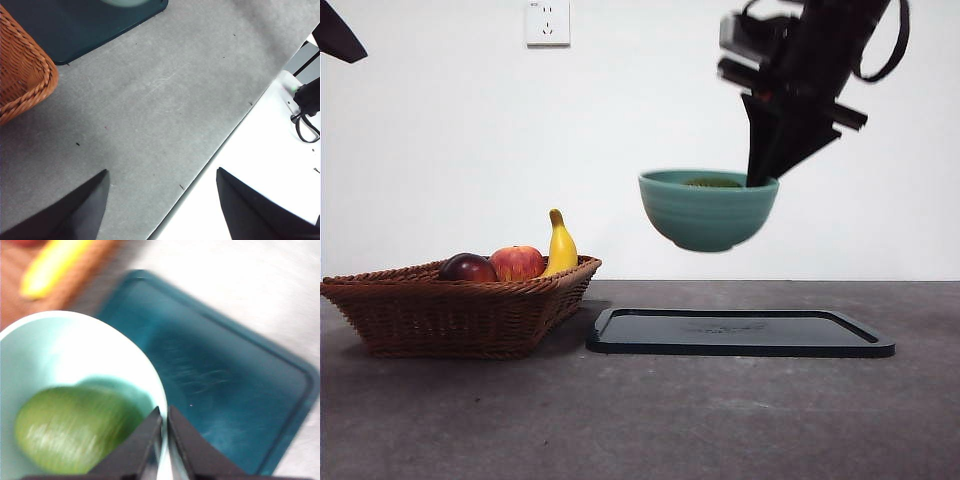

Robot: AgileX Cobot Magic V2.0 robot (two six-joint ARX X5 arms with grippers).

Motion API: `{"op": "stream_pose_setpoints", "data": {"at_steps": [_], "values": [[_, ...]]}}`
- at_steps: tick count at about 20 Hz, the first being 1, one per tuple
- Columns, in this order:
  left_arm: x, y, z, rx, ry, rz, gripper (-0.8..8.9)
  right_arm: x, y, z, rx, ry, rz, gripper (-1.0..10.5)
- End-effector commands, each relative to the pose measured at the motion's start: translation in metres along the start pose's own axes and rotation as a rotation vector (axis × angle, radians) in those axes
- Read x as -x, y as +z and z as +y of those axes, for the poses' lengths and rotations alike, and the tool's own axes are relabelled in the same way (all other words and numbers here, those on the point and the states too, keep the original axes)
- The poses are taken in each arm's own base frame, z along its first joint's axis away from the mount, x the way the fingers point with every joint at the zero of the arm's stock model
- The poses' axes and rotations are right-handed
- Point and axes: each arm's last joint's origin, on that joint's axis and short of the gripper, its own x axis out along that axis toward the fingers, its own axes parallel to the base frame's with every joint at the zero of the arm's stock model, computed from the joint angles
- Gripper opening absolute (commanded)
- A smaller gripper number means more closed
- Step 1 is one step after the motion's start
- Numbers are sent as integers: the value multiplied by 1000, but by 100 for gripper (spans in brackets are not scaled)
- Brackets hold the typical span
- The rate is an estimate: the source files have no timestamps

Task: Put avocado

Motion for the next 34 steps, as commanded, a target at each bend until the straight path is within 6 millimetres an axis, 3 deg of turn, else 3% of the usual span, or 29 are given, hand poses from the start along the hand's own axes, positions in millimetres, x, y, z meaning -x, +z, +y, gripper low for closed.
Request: {"op": "stream_pose_setpoints", "data": {"at_steps": [1,6,11,17,20,22,25,27,34], "values": [[0,2,-1,-19,-5,-6,342,-14,12,-11,-24,-4,1,6],[0,2,-1,-19,-5,-6,342,-53,13,-36,-73,-25,47,6],[0,2,-1,-19,-5,-6,342,-80,8,-47,-91,-30,81,6],[0,2,-1,-19,-5,-6,342,-85,6,-49,-96,-31,96,6],[0,2,-1,-18,-5,-6,342,-85,6,-49,-101,-34,100,165],[0,2,-1,-18,-5,-6,342,-83,7,-49,-110,-36,94,186],[0,2,-1,-19,-4,-6,342,-68,11,-46,-117,-52,86,188],[0,2,-1,-19,-4,-7,342,-48,17,-42,-106,-76,50,191],[0,3,-1,-19,-4,-7,342,63,17,-6,-50,-43,-124,197]]}}
